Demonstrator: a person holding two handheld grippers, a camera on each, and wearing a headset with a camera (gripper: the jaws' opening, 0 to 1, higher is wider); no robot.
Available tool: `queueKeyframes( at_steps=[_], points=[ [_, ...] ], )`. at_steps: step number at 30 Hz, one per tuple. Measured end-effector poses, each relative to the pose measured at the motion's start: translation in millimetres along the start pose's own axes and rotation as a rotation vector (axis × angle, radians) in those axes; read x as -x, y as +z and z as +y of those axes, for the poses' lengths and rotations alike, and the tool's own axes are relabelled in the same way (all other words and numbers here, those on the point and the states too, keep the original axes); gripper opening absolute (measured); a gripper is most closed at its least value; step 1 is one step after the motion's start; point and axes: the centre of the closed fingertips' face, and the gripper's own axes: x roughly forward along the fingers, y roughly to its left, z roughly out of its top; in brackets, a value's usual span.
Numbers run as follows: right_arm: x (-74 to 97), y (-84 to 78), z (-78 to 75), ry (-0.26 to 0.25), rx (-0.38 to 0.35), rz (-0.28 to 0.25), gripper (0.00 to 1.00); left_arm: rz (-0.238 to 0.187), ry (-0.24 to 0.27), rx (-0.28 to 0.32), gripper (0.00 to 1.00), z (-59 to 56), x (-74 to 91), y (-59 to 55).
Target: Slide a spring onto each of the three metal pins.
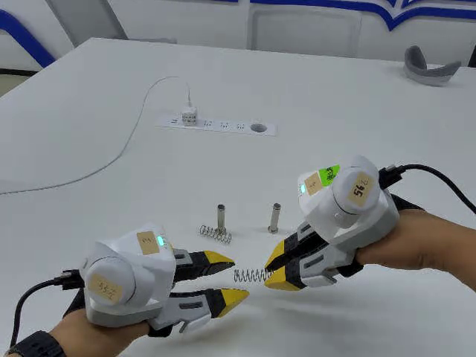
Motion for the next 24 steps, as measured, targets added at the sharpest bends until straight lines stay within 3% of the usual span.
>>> queueKeyframes(
  at_steps=[14, 24],
  points=[
    [0.0, 3.8, 7.0, 0.023, 0.021, 0.012, 0.12, 0.009, -0.02, -0.035, 0.14, -5.7, -2.8, -1.7],
    [7.3, 18.6, 8.1, 0.027, 0.01, -0.028, 0.12, 0.017, -0.025, -0.03, 0.12, -6.6, -2.9, -4.0]
  ],
)
